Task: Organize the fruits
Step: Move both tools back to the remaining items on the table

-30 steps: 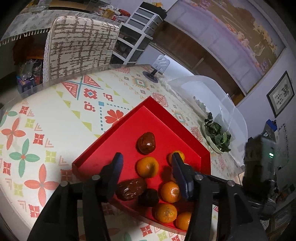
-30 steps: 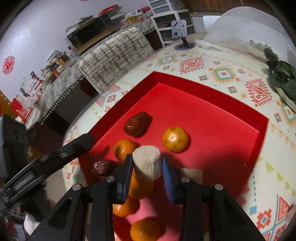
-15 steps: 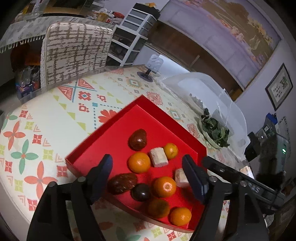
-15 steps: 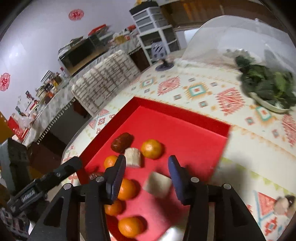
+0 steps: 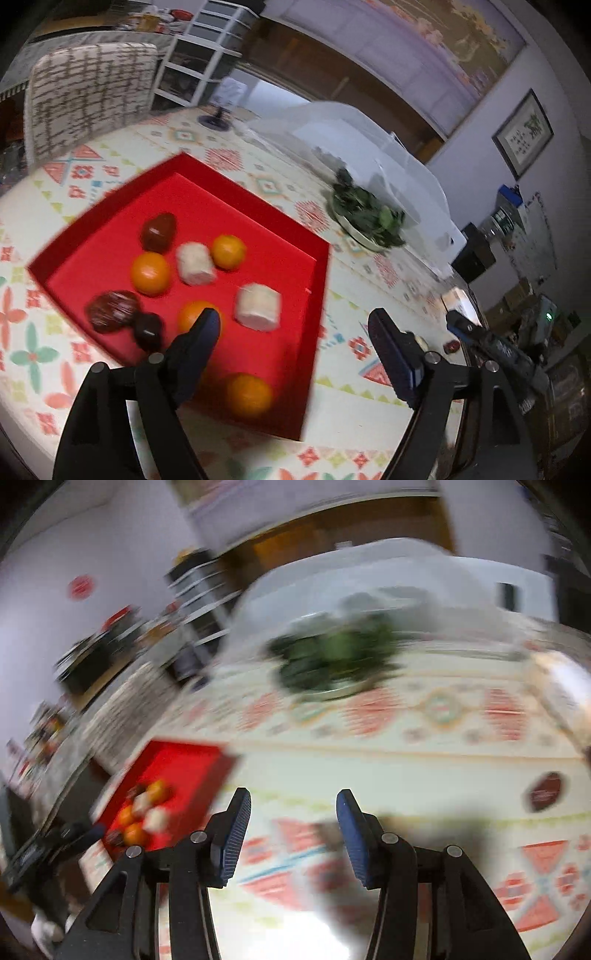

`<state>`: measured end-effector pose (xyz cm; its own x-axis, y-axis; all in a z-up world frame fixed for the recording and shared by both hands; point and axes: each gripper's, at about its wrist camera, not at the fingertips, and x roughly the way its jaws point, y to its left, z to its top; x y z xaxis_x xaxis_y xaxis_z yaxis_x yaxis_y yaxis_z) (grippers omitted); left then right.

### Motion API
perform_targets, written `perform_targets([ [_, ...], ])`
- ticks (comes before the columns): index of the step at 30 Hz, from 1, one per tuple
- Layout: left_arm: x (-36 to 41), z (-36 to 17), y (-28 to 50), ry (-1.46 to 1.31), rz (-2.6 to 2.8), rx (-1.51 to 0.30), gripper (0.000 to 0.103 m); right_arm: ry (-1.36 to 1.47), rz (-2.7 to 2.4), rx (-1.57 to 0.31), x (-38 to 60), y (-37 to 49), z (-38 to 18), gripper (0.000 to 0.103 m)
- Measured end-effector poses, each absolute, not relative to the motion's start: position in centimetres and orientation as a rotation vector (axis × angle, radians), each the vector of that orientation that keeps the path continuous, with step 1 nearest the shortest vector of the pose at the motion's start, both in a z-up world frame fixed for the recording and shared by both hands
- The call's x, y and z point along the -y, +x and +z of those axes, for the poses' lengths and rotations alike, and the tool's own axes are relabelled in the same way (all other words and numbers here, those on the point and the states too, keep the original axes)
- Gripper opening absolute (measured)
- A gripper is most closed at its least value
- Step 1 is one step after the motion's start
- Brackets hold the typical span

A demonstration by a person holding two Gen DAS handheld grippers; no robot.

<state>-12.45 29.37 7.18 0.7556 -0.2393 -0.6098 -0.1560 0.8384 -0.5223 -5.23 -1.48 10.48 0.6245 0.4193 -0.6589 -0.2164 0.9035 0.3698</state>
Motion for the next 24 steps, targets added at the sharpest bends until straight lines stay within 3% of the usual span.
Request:
perform_targets([
  [13,-23.8,7.3,-11.6,-0.524,-0.092,-0.778,0.082,0.197,0.393,-0.966,3.8,-2.7,5.4,0.044],
  [20,-21.3,6.6,-10.6,-0.502,-0.155,-0.810,0.082,0.136,0.576,-1.000,4.1,-6.6,5.6,0.043],
  [24,-19.2,6.8,-10.3,-0.462,-0.222,-0.806,0.082,0.171,0.504,-0.908,8.2,-8.1,7.7,0.043],
])
